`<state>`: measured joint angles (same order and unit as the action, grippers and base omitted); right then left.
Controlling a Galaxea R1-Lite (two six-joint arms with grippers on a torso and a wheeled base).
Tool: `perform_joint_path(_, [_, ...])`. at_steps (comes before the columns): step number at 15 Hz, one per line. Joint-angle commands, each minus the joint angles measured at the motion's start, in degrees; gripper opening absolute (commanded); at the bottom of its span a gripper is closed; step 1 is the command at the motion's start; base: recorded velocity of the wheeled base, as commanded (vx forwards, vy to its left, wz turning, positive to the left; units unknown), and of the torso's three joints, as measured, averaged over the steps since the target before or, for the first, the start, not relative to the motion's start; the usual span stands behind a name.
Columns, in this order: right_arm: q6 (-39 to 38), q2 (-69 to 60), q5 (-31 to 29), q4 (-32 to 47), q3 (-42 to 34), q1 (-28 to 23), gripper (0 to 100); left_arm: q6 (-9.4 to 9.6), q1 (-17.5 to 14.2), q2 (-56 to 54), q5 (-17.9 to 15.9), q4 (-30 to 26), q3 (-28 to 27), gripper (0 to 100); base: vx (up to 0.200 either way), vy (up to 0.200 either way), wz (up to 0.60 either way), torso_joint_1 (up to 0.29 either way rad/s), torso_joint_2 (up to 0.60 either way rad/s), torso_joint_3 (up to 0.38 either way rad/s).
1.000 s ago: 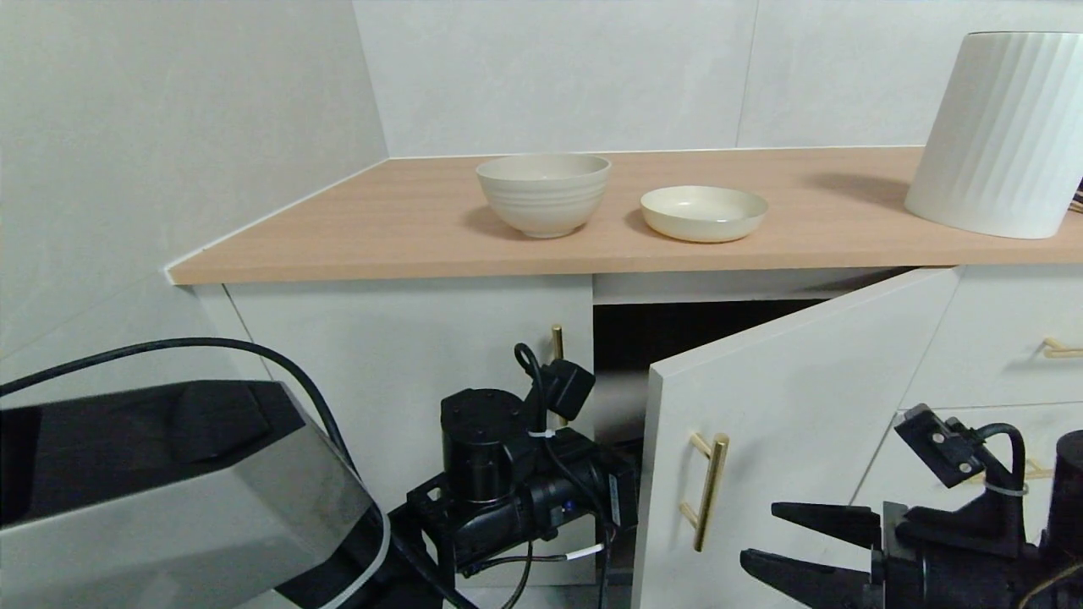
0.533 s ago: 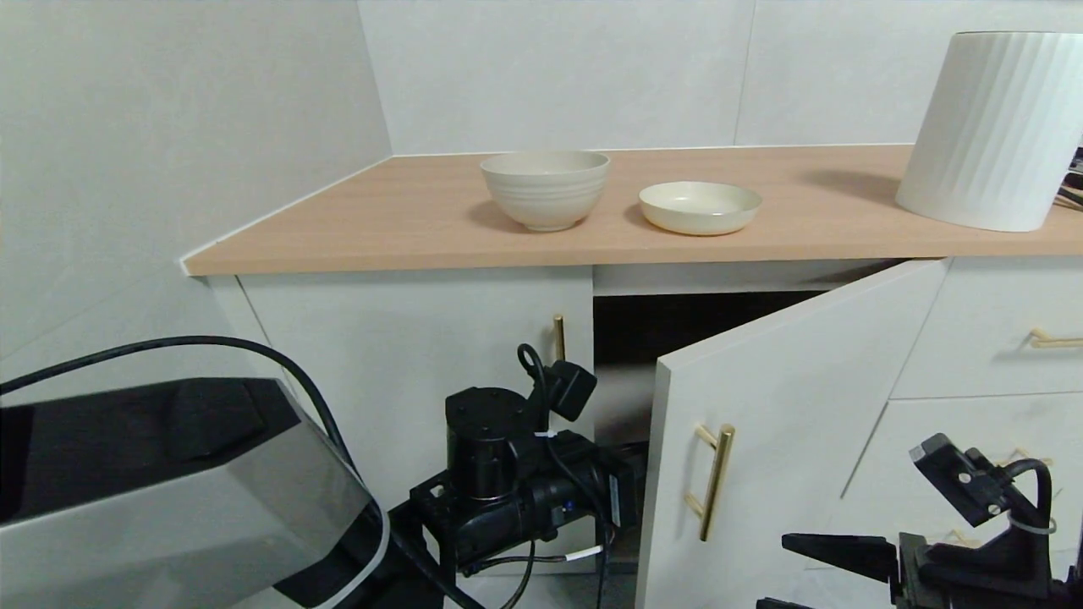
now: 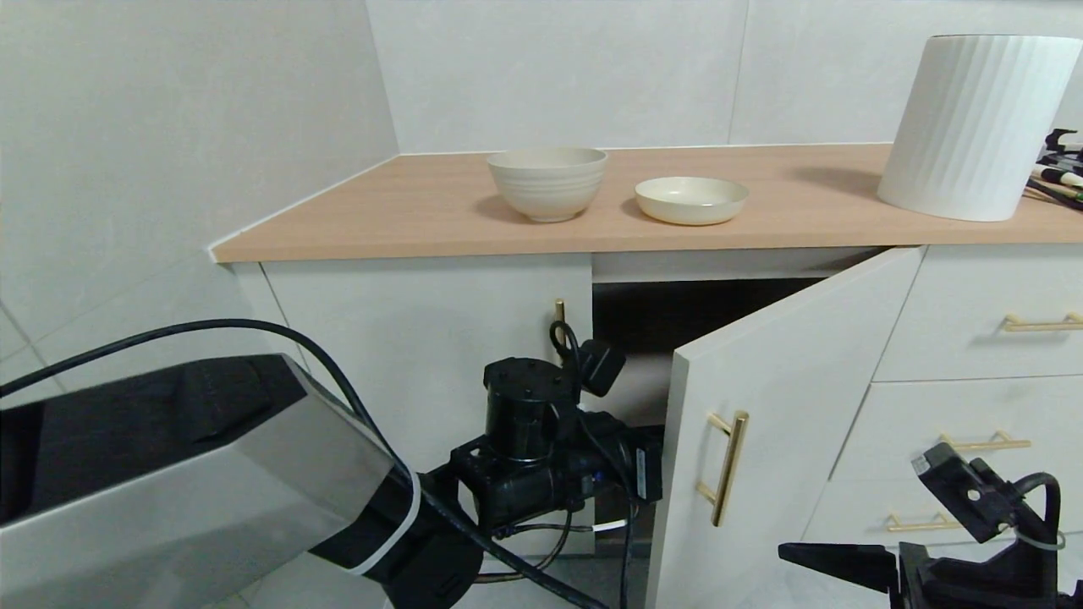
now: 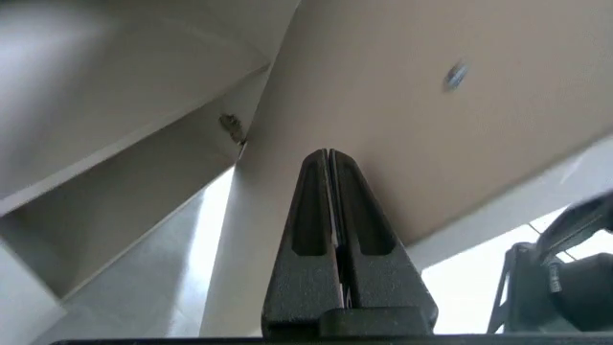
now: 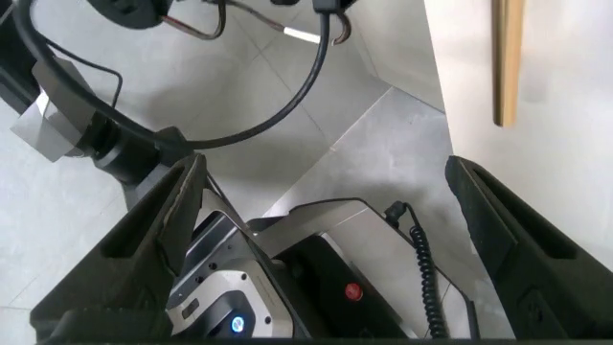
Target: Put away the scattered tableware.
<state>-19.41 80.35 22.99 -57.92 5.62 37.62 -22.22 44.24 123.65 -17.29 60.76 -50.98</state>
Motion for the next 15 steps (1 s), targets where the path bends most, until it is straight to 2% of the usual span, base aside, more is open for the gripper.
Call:
perform_joint_path(1, [0.1,0.0,0.0,0.0,0.0,0.2,100,-0.01,0.0,0.0,0.1,-1.1,-1.6,0,0.000,0.000,0.00,0.000,0.00,0.000])
perform_joint_path(6, [0.0,0.1,0.0,0.0,-0.3,0.9,100,-0.01,0.0,0.4,0.1,-4.4,-5.8,0,-0.200,0.000,0.00,0.007,0.00,0.001])
perform_joint_path(9, [0.0,0.1,0.0,0.0,-0.3,0.9,100,-0.01,0.0,2.2,0.1,-7.3,-10.0,0,0.000,0.000,0.00,0.000,0.00,0.000])
perform_joint_path(13, [0.1,0.1,0.0,0.0,-0.3,1.0,100,-0.01,0.0,2.6,0.1,-8.4,-11.3,0,0.000,0.000,0.00,0.000,0.00,0.000])
perform_joint_path(15, [0.2,-0.1,-0.1,0.0,-0.3,1.8,100,0.08,1.9,2.0,0.1,-8.5,-11.2,0,0.000,0.000,0.00,0.000,0.00,0.000])
